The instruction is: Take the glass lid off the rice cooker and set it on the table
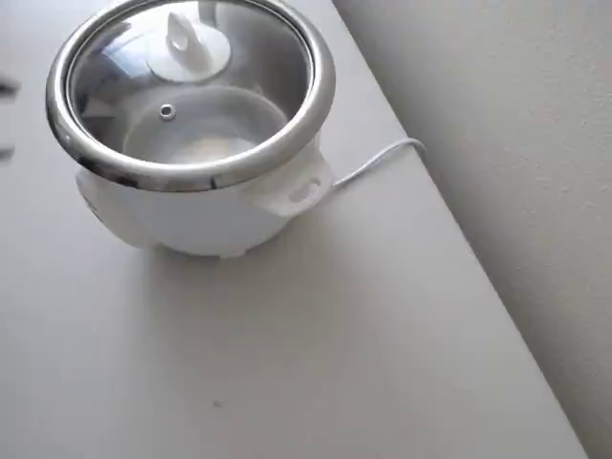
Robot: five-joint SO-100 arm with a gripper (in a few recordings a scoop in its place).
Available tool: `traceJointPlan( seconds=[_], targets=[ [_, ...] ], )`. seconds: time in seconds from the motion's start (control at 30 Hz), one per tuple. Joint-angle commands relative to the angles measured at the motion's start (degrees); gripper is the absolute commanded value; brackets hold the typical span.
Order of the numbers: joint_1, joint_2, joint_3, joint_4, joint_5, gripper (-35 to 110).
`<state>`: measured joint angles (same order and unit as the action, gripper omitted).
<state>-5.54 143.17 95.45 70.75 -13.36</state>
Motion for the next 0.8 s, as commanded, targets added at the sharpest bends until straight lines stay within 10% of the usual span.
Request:
traceJointPlan(
  seconds=[0.0,0.77],
  targets=[
    [-4.31,-11.34,-11.51,-5.62,7.47,23],
    [-13.10,-37.62,-30.85,-15.21,14.06,24]
  ],
)
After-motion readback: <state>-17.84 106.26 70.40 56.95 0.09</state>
